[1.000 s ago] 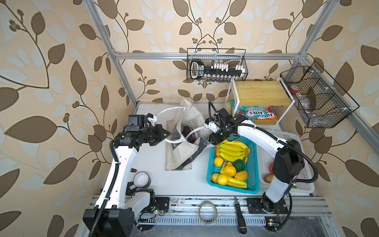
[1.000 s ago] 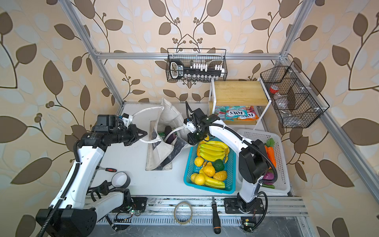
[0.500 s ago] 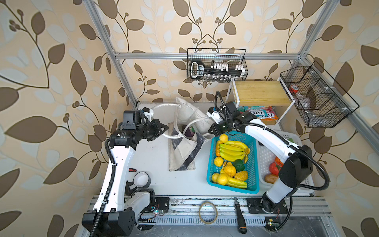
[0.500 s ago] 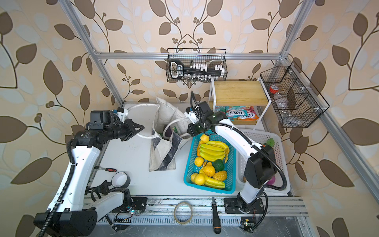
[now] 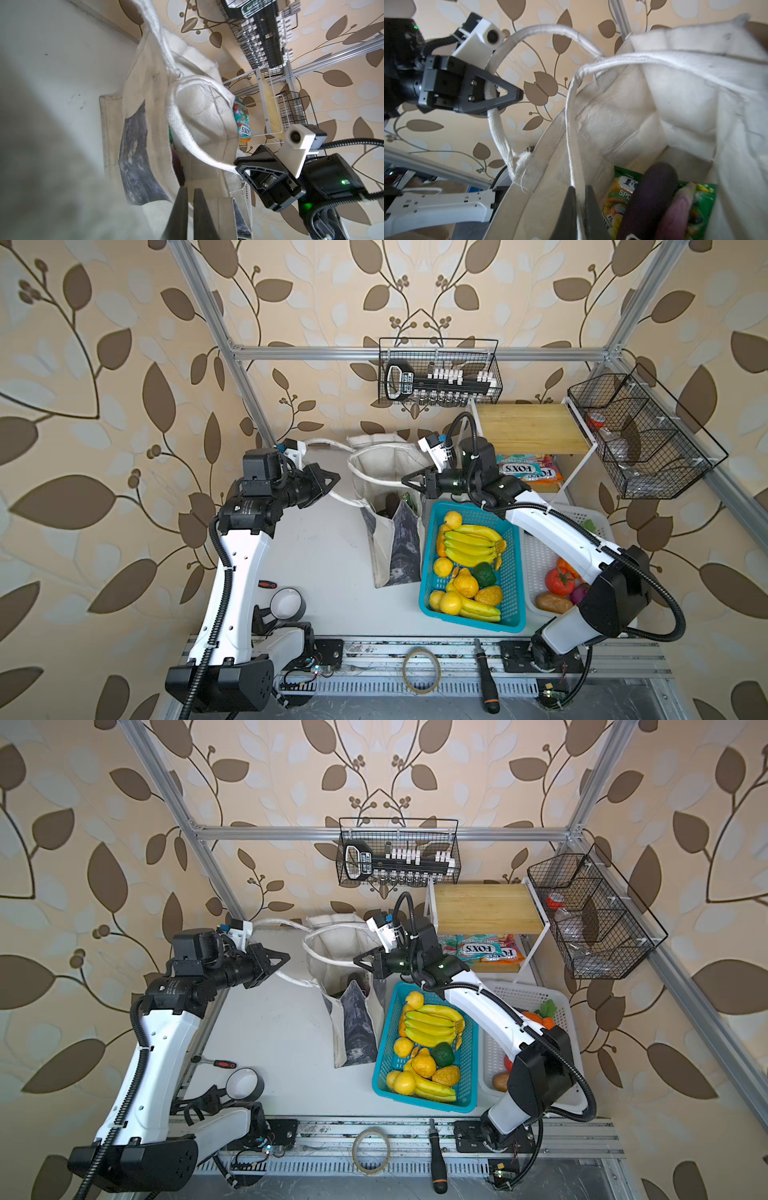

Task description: Place the food into the grocery bag and tie it

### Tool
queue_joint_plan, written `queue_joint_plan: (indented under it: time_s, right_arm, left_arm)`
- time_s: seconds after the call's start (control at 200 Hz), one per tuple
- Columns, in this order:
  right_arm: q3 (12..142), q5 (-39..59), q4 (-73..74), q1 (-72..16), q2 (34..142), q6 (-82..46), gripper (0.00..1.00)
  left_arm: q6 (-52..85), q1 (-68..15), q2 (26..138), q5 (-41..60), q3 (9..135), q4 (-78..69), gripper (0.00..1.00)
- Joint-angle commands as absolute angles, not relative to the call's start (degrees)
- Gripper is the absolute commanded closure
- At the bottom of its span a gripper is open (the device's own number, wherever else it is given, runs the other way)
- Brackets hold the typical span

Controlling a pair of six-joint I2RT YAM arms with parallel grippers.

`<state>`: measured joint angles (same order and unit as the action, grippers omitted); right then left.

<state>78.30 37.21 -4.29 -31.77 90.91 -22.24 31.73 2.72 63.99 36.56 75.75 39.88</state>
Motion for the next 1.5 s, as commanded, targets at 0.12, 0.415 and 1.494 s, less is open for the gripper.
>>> queue_joint_plan:
  time_s: [0.12, 0.415, 1.494]
  right_arm:
    - [75.1, 44.7, 12.1, -34.2, 90.0, -26.9, 1.0]
    - [84.8, 43.5, -8.7, -39.6, 95.5, -13.1, 1.0]
    - [87.1, 37.1, -18.9, -44.2, 100.7, -4.5, 1.0]
  left_arm:
    - [27.5, 3.3, 59.4, 27.7, 66.8, 44.5, 1.0]
    - [29.4, 3.8, 56.5, 30.0, 67.8, 35.8, 0.95]
    - [29.2, 0.4, 63.7, 24.2, 71.7, 27.0, 0.2]
